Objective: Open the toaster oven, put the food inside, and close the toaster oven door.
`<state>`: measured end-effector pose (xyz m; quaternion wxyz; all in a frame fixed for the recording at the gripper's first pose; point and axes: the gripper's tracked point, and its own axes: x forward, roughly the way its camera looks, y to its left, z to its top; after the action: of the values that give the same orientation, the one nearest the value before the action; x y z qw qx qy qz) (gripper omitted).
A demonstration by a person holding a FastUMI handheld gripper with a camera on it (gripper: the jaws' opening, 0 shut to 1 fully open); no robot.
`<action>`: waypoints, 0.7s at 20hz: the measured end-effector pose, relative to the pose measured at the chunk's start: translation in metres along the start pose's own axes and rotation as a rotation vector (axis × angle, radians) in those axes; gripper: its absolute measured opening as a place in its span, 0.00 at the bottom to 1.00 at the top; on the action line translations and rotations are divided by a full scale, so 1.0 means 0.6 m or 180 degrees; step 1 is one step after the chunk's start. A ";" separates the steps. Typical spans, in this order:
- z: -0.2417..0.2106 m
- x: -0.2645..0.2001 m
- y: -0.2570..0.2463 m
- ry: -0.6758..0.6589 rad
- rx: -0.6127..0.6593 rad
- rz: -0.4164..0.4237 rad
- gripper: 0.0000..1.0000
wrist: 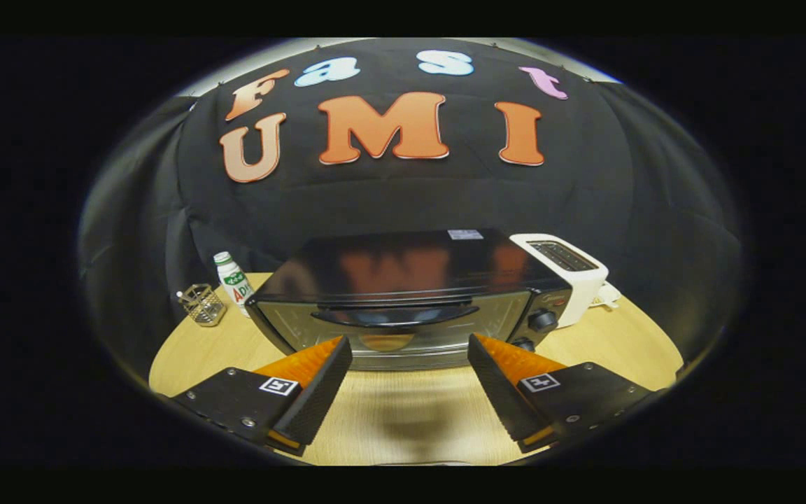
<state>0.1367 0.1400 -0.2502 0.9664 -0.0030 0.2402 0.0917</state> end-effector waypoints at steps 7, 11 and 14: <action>0.123 -0.113 -0.051 -0.0394 0.0043 -0.0057 0.99; 0.197 -0.208 -0.090 -0.0703 -0.0067 -0.0159 0.99; 0.239 -0.277 -0.103 -0.0918 -0.0075 -0.0162 0.99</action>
<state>0.0698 0.0570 -0.0482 0.9928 -0.0073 0.0976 0.0695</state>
